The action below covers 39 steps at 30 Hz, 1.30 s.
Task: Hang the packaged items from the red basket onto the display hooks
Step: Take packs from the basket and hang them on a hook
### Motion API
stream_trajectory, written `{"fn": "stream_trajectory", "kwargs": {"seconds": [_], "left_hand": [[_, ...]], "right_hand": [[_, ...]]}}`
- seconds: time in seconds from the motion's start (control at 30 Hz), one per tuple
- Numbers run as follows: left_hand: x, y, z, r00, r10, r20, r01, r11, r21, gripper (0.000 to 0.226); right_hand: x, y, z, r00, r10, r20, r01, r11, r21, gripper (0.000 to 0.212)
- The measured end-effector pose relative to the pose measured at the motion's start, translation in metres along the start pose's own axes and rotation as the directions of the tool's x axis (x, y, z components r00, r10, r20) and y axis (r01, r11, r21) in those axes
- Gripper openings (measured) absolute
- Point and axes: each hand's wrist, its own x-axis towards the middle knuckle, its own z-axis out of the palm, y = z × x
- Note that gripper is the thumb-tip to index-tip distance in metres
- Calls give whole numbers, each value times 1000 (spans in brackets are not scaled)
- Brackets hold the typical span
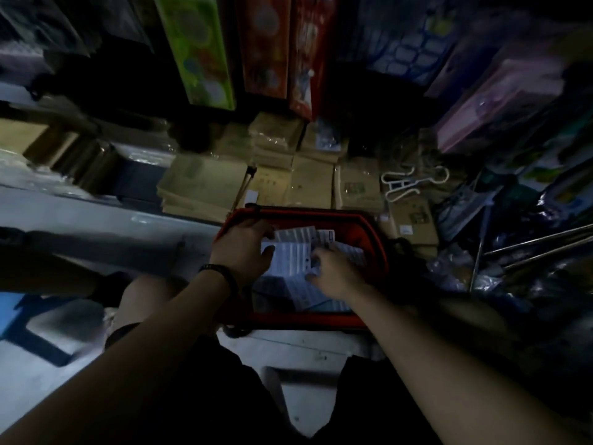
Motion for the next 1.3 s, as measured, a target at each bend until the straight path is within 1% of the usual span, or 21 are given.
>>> {"fn": "stream_trajectory", "kwargs": {"seconds": [0.1, 0.23, 0.3, 0.33, 0.47, 0.53, 0.63, 0.7, 0.8, 0.9, 0.97, 1.0, 1.03, 1.1, 1.13, 1.17, 1.2, 1.23, 1.27, 1.3], "left_hand": [[8, -22, 36, 996, -71, 59, 71, 997, -8, 26], [15, -42, 67, 963, -139, 230, 149, 989, -26, 27], [20, -41, 71, 941, -151, 303, 164, 986, -18, 23], [24, -42, 74, 933, -150, 326, 164, 986, -15, 22], [30, -45, 84, 925, -145, 350, 165, 986, -27, 23], [32, -45, 87, 926, -136, 352, 162, 986, -44, 21], [32, -45, 89, 926, -118, 359, 154, 985, -72, 23], [31, -45, 90, 917, -102, 386, 150, 984, -96, 24], [32, -42, 89, 890, -122, 439, 177, 980, -86, 24], [31, -40, 89, 869, -131, 478, 194, 977, -84, 25], [30, -37, 90, 852, -131, 507, 202, 976, -87, 30], [28, -34, 90, 844, -140, 518, 216, 972, -90, 32], [26, -31, 90, 837, -150, 526, 233, 968, -94, 34], [22, -27, 93, 837, -165, 522, 267, 955, -126, 34], [20, -26, 95, 833, -182, 523, 309, 937, -165, 36], [18, -24, 96, 823, -207, 529, 377, 895, -238, 41], [17, -21, 96, 804, -232, 548, 468, 815, -342, 50], [17, -19, 95, 775, -251, 579, 566, 683, -462, 56], [15, -16, 94, 749, -252, 613, 641, 506, -577, 56], [14, -13, 92, 736, -233, 636, 676, 317, -665, 53]], "right_hand": [[13, 17, 42, 993, 115, 17, -114, 993, -12, 65], [38, 30, 94, 963, 266, 37, -262, 961, -88, 84], [48, 32, 114, 953, 302, 22, -298, 949, -103, 92], [53, 33, 122, 952, 307, 9, -304, 946, -115, 92], [67, 29, 141, 935, 346, -77, -353, 891, -285, 84], [68, 31, 144, 928, 362, -93, -372, 870, -325, 75], [66, 38, 146, 956, 270, -111, -292, 889, -352, 54], [60, 38, 135, 969, 215, -123, -241, 930, -279, 45], [48, 33, 103, 967, 198, -159, -230, 948, -219, 33], [33, 34, 64, 947, 179, -268, -232, 956, -180, 27], [21, 35, 42, 911, 199, -361, -252, 962, -106, 26], [16, 35, 33, 889, 213, -406, -250, 968, -38, 25], [10, 33, 25, 860, 225, -458, -231, 972, 43, 24], [-2, 26, 15, 792, 259, -553, -150, 960, 236, 20], [-8, 22, 12, 765, 277, -582, -91, 940, 328, 18], [-14, 16, 11, 749, 303, -589, -41, 908, 416, 17], [-19, 11, 13, 743, 334, -580, 4, 864, 503, 14], [-24, 4, 16, 747, 374, -549, 33, 804, 593, 12], [-27, -2, 20, 765, 414, -494, 52, 724, 688, 12], [-30, -9, 23, 796, 445, -411, 56, 622, 781, 15]]}}
